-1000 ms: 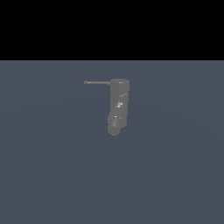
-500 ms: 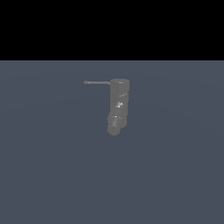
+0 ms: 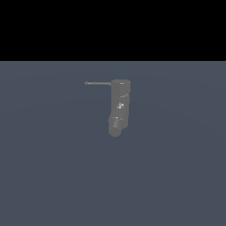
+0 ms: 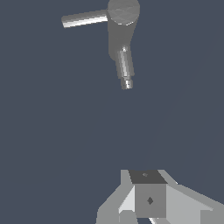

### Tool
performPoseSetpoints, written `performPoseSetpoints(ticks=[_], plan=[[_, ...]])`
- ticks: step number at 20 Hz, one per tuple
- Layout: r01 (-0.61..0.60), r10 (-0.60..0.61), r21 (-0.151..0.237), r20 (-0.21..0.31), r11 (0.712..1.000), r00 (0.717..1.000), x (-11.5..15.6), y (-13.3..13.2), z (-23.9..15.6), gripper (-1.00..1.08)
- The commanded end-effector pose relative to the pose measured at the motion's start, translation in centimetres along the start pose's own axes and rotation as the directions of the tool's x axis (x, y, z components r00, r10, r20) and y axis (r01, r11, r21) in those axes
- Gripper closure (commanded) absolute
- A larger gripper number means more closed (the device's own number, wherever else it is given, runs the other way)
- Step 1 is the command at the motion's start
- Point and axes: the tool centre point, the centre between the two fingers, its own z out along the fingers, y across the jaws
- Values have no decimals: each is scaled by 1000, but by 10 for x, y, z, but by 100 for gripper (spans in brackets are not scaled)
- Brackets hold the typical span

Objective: Turn on the faucet by rotating a designated handle.

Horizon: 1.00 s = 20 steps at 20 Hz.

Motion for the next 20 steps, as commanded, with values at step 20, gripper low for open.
performPoseSetpoints(ticks=[20], plan=[[-432,432,18,5,902,902,72,-91,67,108]])
